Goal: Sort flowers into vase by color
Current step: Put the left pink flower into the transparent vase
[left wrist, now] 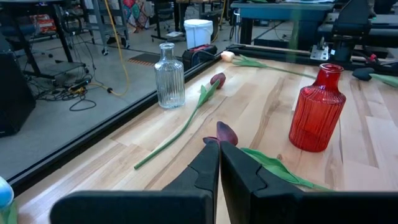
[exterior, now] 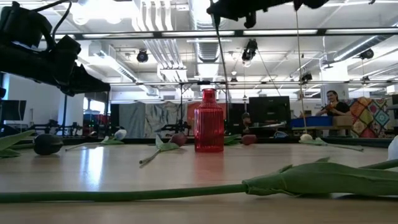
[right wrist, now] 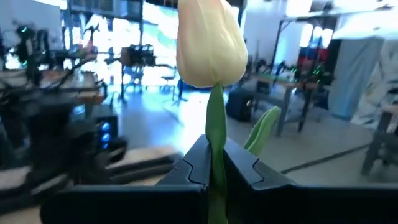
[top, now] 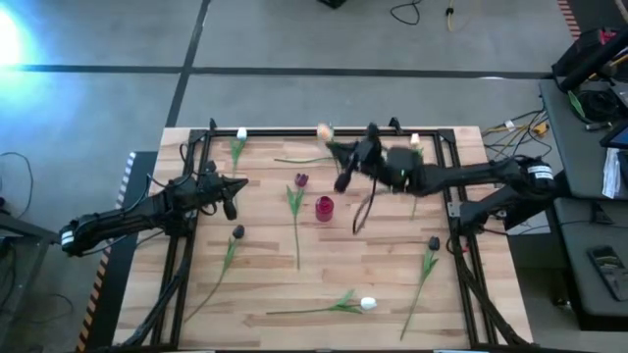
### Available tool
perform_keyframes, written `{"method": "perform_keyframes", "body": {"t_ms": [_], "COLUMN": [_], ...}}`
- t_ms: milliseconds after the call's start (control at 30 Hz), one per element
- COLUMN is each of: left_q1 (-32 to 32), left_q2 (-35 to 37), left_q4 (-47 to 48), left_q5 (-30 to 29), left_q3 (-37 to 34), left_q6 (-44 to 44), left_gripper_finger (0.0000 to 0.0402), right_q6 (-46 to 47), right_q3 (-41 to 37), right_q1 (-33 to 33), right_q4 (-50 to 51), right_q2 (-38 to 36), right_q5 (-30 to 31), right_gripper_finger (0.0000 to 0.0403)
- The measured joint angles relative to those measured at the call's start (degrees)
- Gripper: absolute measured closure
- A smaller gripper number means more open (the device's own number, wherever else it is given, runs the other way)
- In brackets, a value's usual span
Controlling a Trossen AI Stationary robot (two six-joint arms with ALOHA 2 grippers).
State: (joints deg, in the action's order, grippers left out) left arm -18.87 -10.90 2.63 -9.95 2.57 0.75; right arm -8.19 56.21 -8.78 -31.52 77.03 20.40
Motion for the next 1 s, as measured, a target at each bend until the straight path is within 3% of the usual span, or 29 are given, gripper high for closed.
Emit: {"method": "perform_keyframes", "body": {"t_ms": [233,500,1000], "left_q1": [0.0,0.0,0.0], "left_q2": [0.0,0.0,0.0], "left_q4": [0.0,0.0,0.0], "left_q5": [0.0,0.0,0.0], "left_q3": [0.0,0.0,0.0], "left_q6": [0.0,0.0,0.0], "left_gripper_finger": [0.0402,0.0402,0.0402], "right_q6": [-3.3,-0.1,1.2], "right_q3": [0.0,0.5,13.9], "right_q1": [-12.2,-21.3,-23.6], "right_q4": [-7.3,-18.1,-19.8], "right_q2": [0.2,4.6,18.0], "right_q5": [-8.6,-13.4,-14.4], "right_gripper_finger": [0.0390,0.0390,0.0390]}}
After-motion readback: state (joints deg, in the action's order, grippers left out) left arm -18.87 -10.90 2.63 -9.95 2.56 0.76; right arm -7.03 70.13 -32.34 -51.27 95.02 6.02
